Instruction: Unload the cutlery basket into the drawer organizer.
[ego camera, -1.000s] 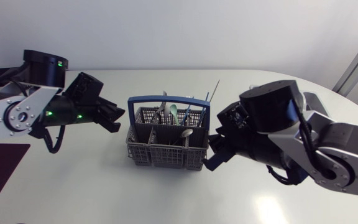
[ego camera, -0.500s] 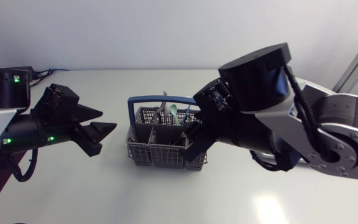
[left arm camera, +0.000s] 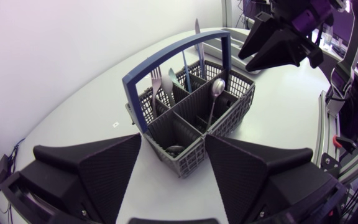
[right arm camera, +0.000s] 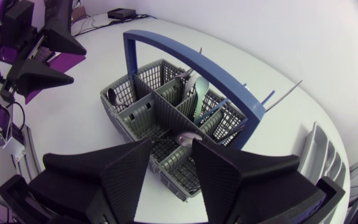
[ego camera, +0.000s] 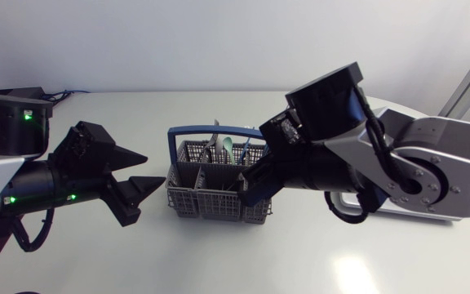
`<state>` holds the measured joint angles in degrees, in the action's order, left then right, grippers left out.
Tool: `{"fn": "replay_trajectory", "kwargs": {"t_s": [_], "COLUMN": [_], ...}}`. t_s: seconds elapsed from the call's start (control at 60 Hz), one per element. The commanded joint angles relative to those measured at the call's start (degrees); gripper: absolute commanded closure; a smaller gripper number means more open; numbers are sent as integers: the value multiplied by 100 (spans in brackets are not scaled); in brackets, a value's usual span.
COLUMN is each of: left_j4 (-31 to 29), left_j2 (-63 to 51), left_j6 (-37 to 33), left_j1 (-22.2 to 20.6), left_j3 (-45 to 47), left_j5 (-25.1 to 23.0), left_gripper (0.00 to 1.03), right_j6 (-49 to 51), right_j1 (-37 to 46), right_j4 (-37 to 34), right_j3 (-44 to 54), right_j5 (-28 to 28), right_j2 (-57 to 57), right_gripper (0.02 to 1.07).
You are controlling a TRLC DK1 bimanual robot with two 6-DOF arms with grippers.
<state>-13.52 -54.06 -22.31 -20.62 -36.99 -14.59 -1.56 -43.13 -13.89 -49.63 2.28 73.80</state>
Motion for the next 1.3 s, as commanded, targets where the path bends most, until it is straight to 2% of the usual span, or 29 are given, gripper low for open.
{"fn": "replay_trajectory", "kwargs": {"t_s": [0.0, 0.133, 0.183, 0.317, 0.467, 0.633, 0.883, 1.083, 1.283], "left_j4": [-28, -28, -28, -28, -19, 51, -72, -72, -46], "left_j2": [-113, -368, -614, -975, -1212, -1344, -746, -403, -271], "left_j6": [42, 112, 191, 244, 323, 288, 174, 77, -46], "left_j1": [-293, -698, -1093, -1682, -1761, -1770, -1234, -882, -91], "left_j3": [-159, -309, -476, -801, -1012, -968, -651, -317, -80], "left_j5": [105, 334, 615, 1213, 1310, 1433, 1503, 1362, 598], "left_gripper": [30, 30, 30, 30, 30, 30, 30, 30, 30], "right_j6": [-248, -257, -257, -310, -415, -433, -406, -424, -424], "right_j1": [147, 227, 244, 323, 464, 481, 104, -292, -450], "right_j4": [-140, -184, -202, -281, -369, -342, -325, -316, -193], "right_j3": [-30, 85, 190, 287, 269, 296, 50, -504, -1128], "right_j5": [-132, -132, -149, -272, -554, -598, -703, -659, -677], "right_j2": [-32, -208, -331, -384, -349, -287, 20, 653, 1427], "right_gripper": [56, 56, 56, 56, 56, 56, 56, 56, 56]}}
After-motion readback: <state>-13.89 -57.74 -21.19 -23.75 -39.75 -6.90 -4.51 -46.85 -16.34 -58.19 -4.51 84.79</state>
